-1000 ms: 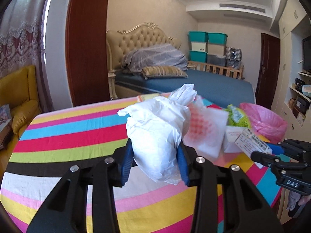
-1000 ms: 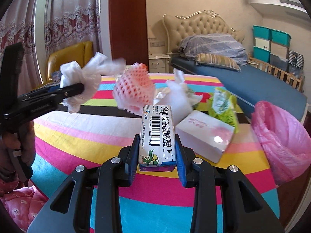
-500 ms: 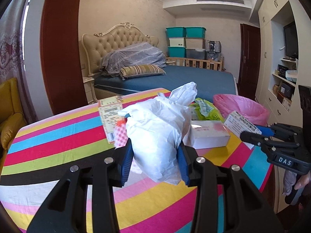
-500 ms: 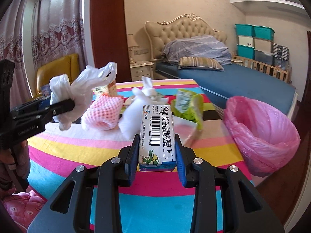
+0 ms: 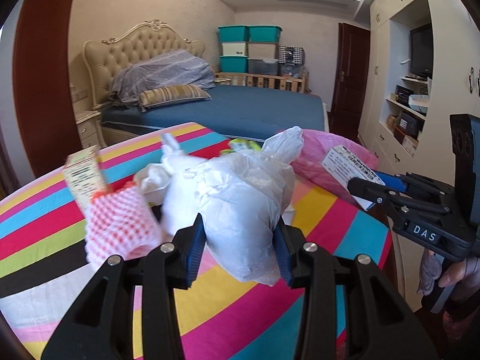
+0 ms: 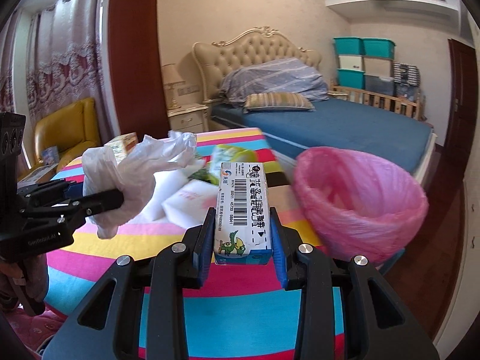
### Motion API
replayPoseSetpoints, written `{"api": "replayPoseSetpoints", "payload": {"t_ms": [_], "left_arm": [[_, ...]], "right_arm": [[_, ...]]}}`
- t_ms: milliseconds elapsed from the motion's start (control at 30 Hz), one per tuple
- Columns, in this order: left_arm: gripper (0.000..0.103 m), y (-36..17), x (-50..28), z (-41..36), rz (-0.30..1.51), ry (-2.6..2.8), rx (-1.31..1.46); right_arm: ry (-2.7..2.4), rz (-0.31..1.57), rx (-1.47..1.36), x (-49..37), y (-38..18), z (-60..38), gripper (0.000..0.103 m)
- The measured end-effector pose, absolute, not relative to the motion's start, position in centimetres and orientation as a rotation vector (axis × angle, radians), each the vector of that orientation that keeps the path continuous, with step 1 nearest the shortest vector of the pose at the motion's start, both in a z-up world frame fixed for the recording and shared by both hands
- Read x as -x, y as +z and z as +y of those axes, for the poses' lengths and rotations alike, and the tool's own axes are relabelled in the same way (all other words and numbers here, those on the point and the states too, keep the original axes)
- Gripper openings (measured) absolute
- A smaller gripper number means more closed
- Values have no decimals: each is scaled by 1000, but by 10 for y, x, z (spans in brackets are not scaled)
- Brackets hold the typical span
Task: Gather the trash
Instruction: 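Carry the plastic bag and medicine box over the pink wastebasket, then open both grippers to drop the bag and medicine box into the basket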
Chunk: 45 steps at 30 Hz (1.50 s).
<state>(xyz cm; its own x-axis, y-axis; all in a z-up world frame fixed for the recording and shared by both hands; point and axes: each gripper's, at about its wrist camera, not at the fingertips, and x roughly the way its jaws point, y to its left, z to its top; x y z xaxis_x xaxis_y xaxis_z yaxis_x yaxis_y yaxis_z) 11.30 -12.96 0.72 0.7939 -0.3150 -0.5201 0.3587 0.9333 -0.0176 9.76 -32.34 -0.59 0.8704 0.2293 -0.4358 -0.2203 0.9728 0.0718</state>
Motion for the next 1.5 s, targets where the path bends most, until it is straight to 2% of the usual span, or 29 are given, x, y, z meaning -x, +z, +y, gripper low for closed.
{"api": "replayPoseSetpoints", "payload": {"t_ms": [633, 1000, 1033, 1067, 1100, 1133, 1167, 1200, 1300, 1433, 1500], "left_arm": [[42, 21, -214, -258, 618, -572, -33], [45, 13, -267, -306, 654, -551, 0], [47, 13, -270, -308, 650, -551, 1], [51, 13, -272, -310, 649, -553, 2], [59, 11, -276, -313, 650, -552, 7], [69, 10, -277, -314, 648, -539, 9], [74, 9, -277, -313, 643, -527, 15], [81, 9, -277, -312, 636, -521, 25], [84, 13, -272, -304, 612, -519, 8], [97, 24, -254, -282, 547, -475, -5], [98, 29, -244, -268, 523, -435, -15]], "right_arm": [[-13, 427, -50, -155, 3, -439, 34], [-59, 435, -49, -196, -4, -467, 34], [-52, 425, -50, -200, -5, -471, 35], [-47, 428, -52, -200, -7, -472, 40], [-53, 435, -53, -204, -9, -475, 48], [-62, 434, -55, -205, -10, -476, 63], [-64, 432, -58, -206, -11, -478, 66], [-67, 436, -62, -207, -11, -480, 67], [-83, 423, -68, -195, -12, -483, 67], [-82, 406, -78, -176, -11, -479, 67], [-72, 404, -78, -165, -11, -474, 67]]}}
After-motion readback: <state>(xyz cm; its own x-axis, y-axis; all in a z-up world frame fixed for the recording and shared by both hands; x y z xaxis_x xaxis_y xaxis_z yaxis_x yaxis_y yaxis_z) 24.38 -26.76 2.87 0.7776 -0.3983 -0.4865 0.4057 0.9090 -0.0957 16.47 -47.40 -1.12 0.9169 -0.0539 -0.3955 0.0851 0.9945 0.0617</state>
